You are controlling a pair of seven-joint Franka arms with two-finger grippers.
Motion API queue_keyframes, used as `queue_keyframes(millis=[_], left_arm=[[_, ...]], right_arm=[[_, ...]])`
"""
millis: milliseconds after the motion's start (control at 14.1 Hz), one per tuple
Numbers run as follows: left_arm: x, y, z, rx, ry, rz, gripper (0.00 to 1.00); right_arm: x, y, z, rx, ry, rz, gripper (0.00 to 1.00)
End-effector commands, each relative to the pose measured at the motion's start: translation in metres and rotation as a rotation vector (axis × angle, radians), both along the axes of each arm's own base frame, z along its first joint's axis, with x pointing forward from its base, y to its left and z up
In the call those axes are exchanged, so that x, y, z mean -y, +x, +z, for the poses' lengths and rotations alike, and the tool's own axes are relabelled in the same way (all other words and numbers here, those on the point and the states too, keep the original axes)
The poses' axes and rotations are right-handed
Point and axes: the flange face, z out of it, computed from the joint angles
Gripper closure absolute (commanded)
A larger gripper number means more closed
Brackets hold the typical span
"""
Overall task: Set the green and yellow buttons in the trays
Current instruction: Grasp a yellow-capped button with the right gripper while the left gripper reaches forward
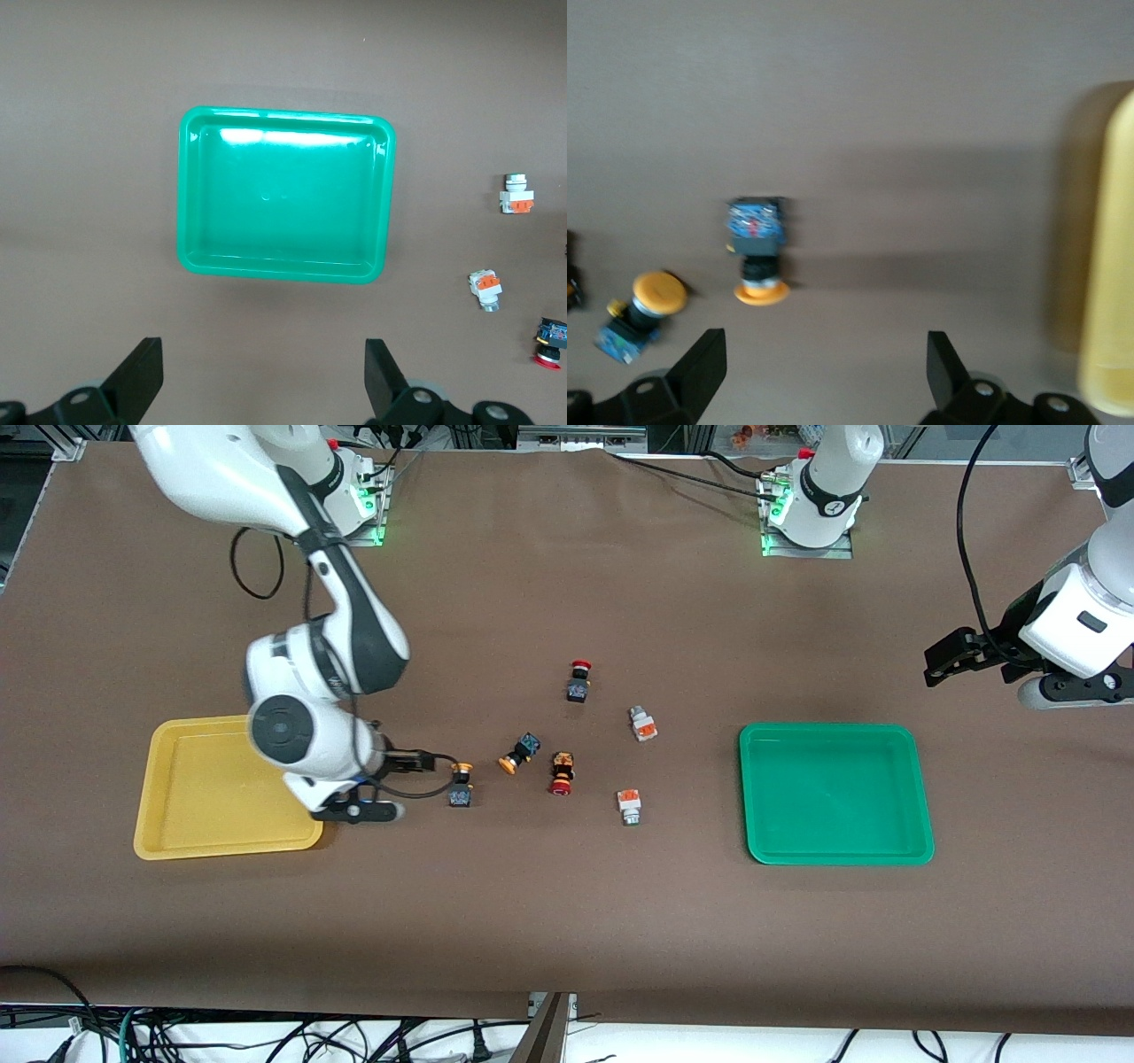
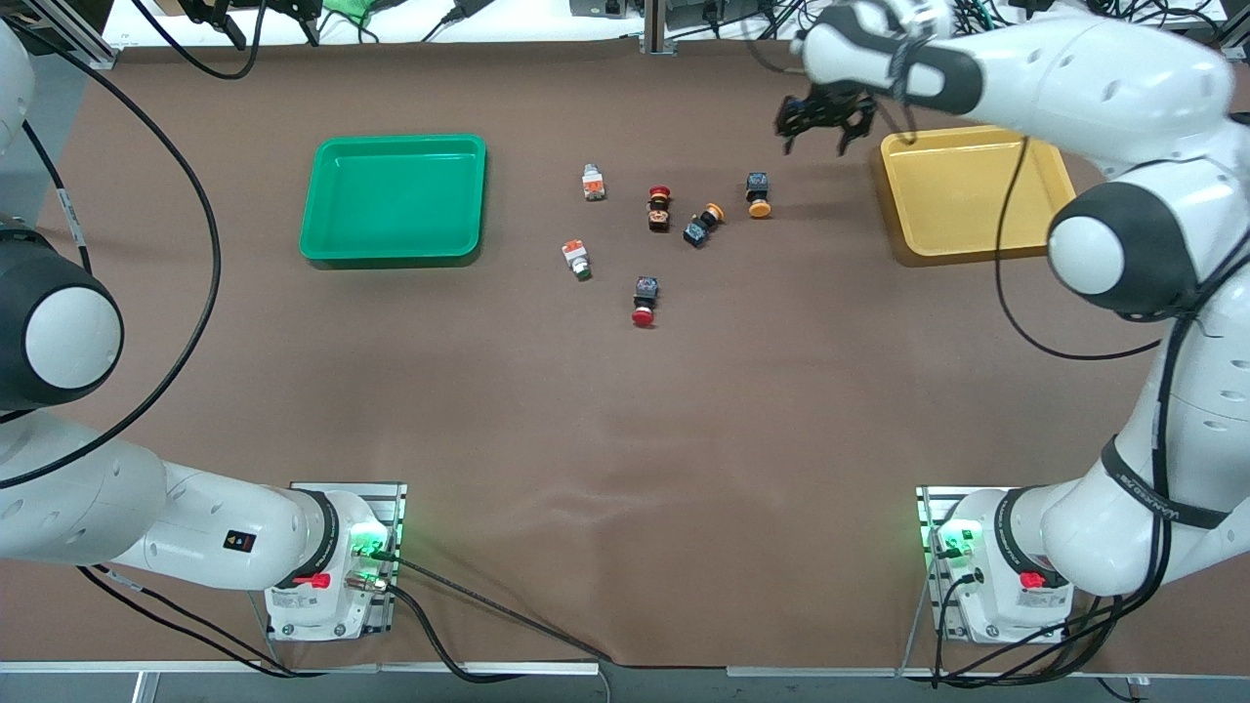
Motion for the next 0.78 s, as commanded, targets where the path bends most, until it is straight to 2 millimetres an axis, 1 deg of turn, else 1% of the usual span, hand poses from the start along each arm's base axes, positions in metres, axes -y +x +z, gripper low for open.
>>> queue_keyframes(millis=[0, 71, 141, 283, 354, 424, 495, 566, 636, 707], left_arm=[[0.002, 0.009, -0.003, -0.005, -0.014, -0.022, 0.0], [0.006, 0.011, -0.007, -0.008, -0.019, -0.029, 0.0], [0.013, 0.014, -0.016, -0.025, -0.019, -0.038, 0.0], [0.018, 0.015, -0.016, -0.021, -0.02, -0.04, 0.0], [0.024, 0.016, -0.03, -0.046, -0.015, -0.048, 0.0], [0.044, 0.03, -0.07, -0.108, 0.018, -0.078, 0.0], [0.068, 0.038, -0.098, -0.155, 0.064, -0.119, 0.0], [0.073, 0.042, -0.084, -0.124, 0.121, -0.137, 0.0], [0.076, 0.042, -0.083, -0.119, 0.128, -0.142, 0.0], [0.078, 0.043, -0.083, -0.117, 0.131, -0.147, 0.0]], right_arm=[[-0.024, 0.004, -0.034, 0.055, 0.023, -0.053, 0.0], [-0.034, 0.003, -0.046, 0.079, 0.033, -0.053, 0.0], [-0.037, 0.004, -0.057, 0.097, 0.038, -0.053, 0.0], [-0.037, 0.007, -0.074, 0.125, 0.049, -0.059, 0.0], [-0.039, 0.007, -0.081, 0.137, 0.054, -0.058, 0.0], [-0.042, 0.007, -0.086, 0.145, 0.057, -0.063, 0.0], [-0.045, 0.005, -0.09, 0.147, 0.056, -0.075, 0.0], [-0.046, 0.004, -0.095, 0.147, 0.054, -0.093, 0.09], [-0.047, 0.004, -0.096, 0.148, 0.054, -0.092, 0.46], [-0.051, 0.001, -0.097, 0.145, 0.054, -0.09, 0.77]])
